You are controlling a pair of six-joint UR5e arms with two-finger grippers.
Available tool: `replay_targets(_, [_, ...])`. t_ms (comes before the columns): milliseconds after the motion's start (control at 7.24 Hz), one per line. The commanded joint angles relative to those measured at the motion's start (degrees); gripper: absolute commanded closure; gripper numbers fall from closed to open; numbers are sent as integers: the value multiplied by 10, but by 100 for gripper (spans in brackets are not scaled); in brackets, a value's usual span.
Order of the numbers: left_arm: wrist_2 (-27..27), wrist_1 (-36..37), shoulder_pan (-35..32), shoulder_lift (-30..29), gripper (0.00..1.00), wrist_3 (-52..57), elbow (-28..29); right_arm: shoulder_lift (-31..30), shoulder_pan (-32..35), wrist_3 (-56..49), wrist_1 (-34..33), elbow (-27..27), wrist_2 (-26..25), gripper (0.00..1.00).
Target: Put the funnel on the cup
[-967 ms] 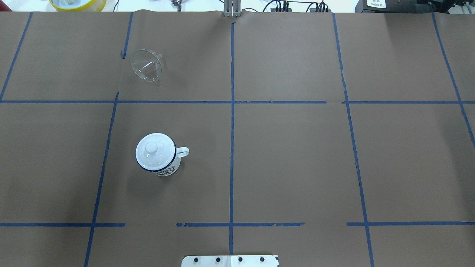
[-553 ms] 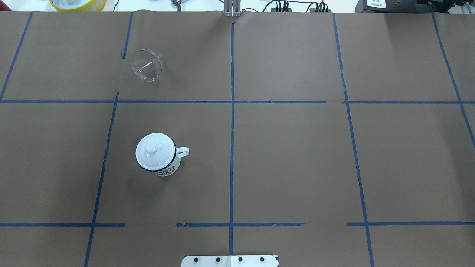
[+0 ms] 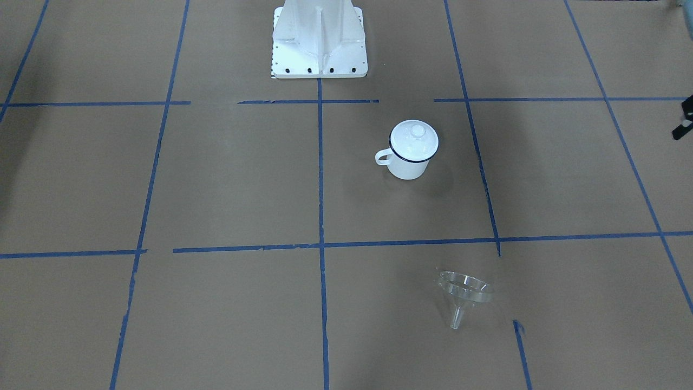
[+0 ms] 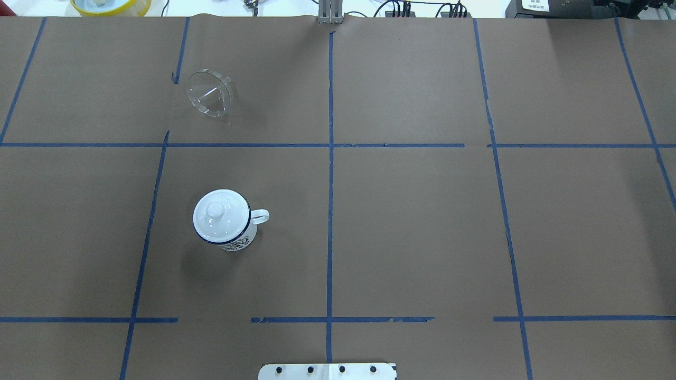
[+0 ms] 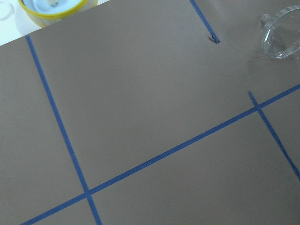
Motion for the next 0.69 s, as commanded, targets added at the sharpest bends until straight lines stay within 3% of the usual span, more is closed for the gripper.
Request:
replay_targets(0, [100,-2,161,-42,0,-284,-82,0,0,0,0,0,0,0])
replay_targets(138, [105,0,221,-82,0,-385,-91,0,0,0,0,0,0,0])
replay_targets(414, [203,12,361,-149,0,-574,-95,0,0,0,0,1,0,0])
replay_targets(553, [222,68,403,-185,0,-614,-95,0,0,0,0,0,0,0])
